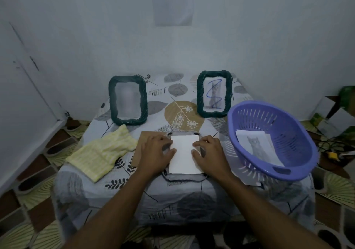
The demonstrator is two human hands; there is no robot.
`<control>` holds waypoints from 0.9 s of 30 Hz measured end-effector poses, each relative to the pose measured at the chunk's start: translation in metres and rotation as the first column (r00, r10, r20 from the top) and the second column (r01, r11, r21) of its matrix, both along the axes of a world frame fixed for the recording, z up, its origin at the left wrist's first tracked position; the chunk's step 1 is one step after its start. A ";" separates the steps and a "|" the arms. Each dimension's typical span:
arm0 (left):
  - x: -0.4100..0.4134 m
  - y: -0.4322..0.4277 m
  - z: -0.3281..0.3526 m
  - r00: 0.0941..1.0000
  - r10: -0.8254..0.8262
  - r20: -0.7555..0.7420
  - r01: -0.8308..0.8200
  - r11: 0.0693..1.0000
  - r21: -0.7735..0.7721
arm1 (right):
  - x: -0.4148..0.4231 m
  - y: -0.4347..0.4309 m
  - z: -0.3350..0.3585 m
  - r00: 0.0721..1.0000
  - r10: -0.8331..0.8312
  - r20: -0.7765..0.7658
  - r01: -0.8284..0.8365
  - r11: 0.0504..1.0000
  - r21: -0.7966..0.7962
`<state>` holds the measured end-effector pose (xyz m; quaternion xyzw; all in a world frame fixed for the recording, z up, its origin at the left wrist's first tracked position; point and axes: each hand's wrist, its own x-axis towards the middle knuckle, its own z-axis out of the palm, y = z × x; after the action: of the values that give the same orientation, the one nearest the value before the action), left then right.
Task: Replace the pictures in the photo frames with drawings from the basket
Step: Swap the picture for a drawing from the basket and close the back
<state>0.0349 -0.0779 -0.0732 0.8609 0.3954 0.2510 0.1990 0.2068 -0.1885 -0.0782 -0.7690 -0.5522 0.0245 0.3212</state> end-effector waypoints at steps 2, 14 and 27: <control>-0.001 0.001 -0.001 1.000 -0.001 0.004 0.002 1.000 -0.017 | 0.001 0.000 0.000 1.000 -0.001 -0.019 0.001 1.000 0.011; -0.002 0.000 -0.003 0.998 0.012 0.057 -0.011 1.000 -0.016 | 0.001 0.000 -0.002 1.000 0.014 -0.019 -0.013 1.000 0.021; -0.003 0.000 -0.002 0.998 0.013 0.057 -0.011 0.999 -0.044 | 0.001 0.001 -0.002 1.000 0.007 -0.021 -0.007 1.000 0.004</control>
<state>0.0316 -0.0777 -0.0750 0.8463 0.4002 0.2680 0.2275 0.2077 -0.1880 -0.0805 -0.7663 -0.5513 0.0329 0.3283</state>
